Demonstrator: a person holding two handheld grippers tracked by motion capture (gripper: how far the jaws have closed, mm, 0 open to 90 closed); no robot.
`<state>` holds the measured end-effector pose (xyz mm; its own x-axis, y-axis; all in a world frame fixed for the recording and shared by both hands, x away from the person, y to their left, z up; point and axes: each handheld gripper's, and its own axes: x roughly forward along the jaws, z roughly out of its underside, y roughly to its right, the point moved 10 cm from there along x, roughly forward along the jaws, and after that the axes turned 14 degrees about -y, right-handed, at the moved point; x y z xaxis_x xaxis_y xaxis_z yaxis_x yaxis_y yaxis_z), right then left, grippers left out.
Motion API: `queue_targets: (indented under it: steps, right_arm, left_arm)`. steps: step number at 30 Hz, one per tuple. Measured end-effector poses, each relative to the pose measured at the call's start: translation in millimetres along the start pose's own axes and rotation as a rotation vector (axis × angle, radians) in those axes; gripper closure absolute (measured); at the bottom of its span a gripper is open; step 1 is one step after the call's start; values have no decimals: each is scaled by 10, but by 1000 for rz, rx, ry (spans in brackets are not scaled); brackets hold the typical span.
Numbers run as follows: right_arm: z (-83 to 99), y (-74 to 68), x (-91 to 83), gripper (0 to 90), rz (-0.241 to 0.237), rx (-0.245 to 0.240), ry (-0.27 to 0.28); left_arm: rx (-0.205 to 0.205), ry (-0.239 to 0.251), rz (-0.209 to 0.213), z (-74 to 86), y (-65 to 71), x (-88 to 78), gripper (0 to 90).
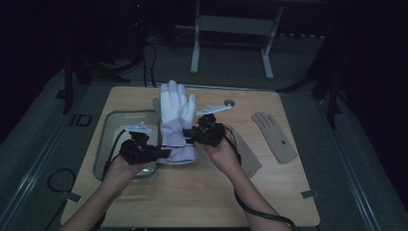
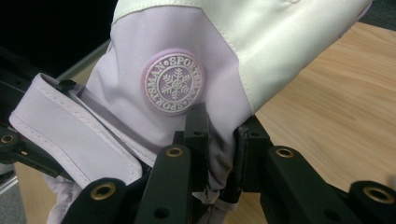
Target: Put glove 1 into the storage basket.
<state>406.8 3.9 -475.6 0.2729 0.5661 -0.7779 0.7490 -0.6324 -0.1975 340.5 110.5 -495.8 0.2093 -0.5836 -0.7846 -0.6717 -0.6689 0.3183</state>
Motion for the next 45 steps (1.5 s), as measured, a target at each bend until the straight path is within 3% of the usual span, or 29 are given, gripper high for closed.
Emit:
queue_targets:
  steps: [7, 9, 13, 16, 18, 20, 25, 32, 35, 41, 45]
  right_arm:
    - [-226, -257, 170, 777, -21, -33, 0]
    - [-360, -429, 308, 777, -35, -44, -5]
    - [-459, -552, 433, 777, -37, -60, -16]
    - [-579, -695, 605, 777, -48, -70, -22]
    - [-602, -732, 646, 777, -51, -67, -25]
    - [-647, -827, 780, 777, -58, -67, -31]
    - [-579, -905, 1023, 776, -75, -57, -63]
    - [-308, -839, 1351, 777, -56, -22, -152]
    - [-244, -812, 1410, 776, -48, -9, -178]
    - [-176, -794, 1473, 771, -42, 8, -240]
    - [-149, -769, 1499, 762, -38, 23, -270]
  left_arm:
    - [-31, 11, -29, 200, -217, -293, 756]
    - [-48, 8, -40, 304, -332, -405, 757]
    - [-62, 8, -47, 397, -444, -494, 756]
    - [-76, 1, -69, 529, -609, -620, 756]
    - [-76, 1, -69, 529, -609, -620, 756]
    - [-92, -12, -76, 665, -752, -684, 755]
    - [-103, -49, -71, 820, -840, -628, 754]
    - [-162, -111, -29, 1062, -955, -262, 749]
    - [-172, -127, -26, 1088, -960, -202, 742]
    - [-162, -176, -73, 1100, -950, -162, 676]
    - [-188, -182, -92, 1091, -959, -136, 584]
